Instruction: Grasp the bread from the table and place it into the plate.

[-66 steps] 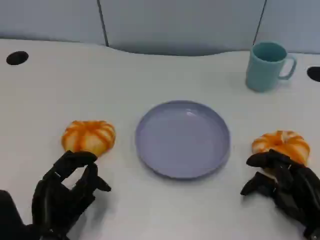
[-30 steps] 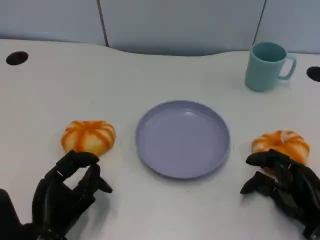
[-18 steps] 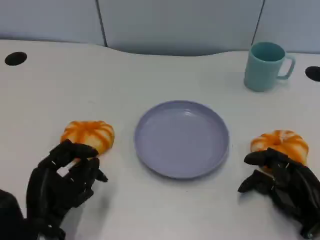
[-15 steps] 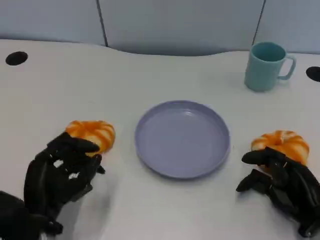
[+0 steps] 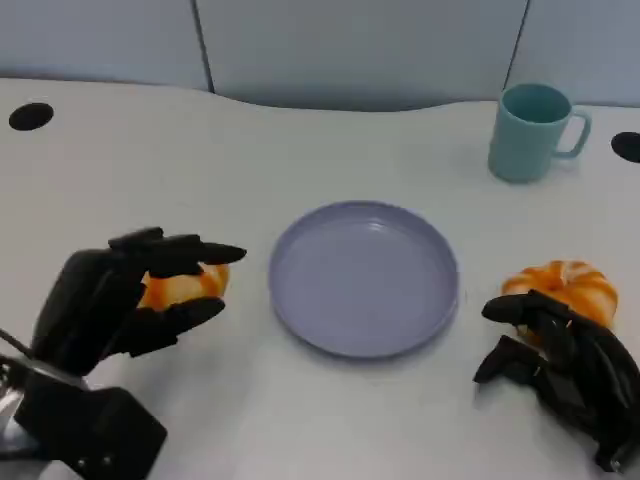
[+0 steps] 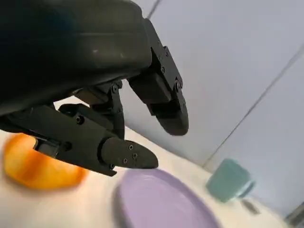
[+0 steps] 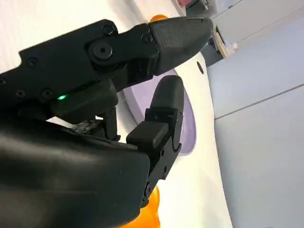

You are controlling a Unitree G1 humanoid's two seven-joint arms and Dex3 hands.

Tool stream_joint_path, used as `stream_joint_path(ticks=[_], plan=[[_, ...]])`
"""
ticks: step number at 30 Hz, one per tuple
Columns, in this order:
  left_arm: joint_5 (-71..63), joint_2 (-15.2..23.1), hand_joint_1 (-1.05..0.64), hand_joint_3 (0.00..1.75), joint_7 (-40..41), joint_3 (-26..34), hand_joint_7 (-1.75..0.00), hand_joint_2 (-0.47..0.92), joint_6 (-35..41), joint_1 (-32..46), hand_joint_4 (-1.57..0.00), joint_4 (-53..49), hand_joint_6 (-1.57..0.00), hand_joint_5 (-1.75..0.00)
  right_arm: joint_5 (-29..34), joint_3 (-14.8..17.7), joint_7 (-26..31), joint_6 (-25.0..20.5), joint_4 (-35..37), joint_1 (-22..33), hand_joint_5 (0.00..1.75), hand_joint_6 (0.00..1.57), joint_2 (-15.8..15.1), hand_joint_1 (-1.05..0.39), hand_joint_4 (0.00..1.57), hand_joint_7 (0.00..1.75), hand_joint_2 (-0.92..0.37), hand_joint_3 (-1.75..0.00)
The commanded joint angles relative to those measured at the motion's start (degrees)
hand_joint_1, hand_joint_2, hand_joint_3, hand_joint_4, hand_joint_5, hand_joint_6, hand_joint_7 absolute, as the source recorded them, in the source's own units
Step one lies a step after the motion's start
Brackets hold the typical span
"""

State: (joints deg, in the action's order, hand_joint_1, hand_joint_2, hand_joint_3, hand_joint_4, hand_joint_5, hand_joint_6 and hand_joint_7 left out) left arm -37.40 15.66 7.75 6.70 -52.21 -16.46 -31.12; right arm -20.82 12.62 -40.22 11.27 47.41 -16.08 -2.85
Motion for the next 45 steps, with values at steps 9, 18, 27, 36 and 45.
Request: stream_joint_path(ticks=[9, 18, 27, 36, 45], plan=[[-13.08, 11.40, -0.75, 0.01, -1.09, -11.51, 0.00, 0.92, 20.52, -2.19, -0.20, 12.77, -0.30, -0.09, -0.38, 0.45, 0.09, -1.82, -0.45, 1.73, 1.43, 0.66, 0.10, -0.44, 0.64, 0.97, -0.92, -0.18], [-11.80, 12.35, -0.86, 0.06, -16.32, -18.50, 0.00, 0.92, 35.19, -9.34, -0.02, 10.53, -0.06, 0.00, -0.15, 0.13, 0.74, -3.86, -3.74, 3.44, 1.42, 0.63, -0.50, -0.42, 0.63, 0.98, -0.92, -0.18], [-11.51, 8.83, -0.78, 0.01, -14.18, -26.88, -0.02, 0.90, 38.63, -20.70, -0.04, -9.52, -0.12, -0.01, -0.15, -0.08, 0.82, -5.35, -6.60, 5.07, 1.42, 0.63, -1.22, -0.43, 0.63, 0.98, -0.92, -0.20], [-12.57, 3.25, -0.76, 0.01, -9.71, -35.16, -0.01, 0.92, 40.76, -30.54, -0.04, -30.25, -0.10, -0.01, -0.42, 0.10, 1.10, -6.30, -8.11, 5.91, 1.43, 0.64, -1.30, -0.43, 0.62, 0.99, -0.92, -0.20], [-12.83, -1.37, -0.75, 0.00, -8.83, -40.39, 0.00, 0.90, 45.36, -35.43, -0.02, -42.52, -0.09, 0.00, -0.87, 0.42, -0.53, -5.56, -8.14, 6.51, 1.44, 0.64, -1.63, -0.45, 0.61, 0.97, -0.92, -0.19]])
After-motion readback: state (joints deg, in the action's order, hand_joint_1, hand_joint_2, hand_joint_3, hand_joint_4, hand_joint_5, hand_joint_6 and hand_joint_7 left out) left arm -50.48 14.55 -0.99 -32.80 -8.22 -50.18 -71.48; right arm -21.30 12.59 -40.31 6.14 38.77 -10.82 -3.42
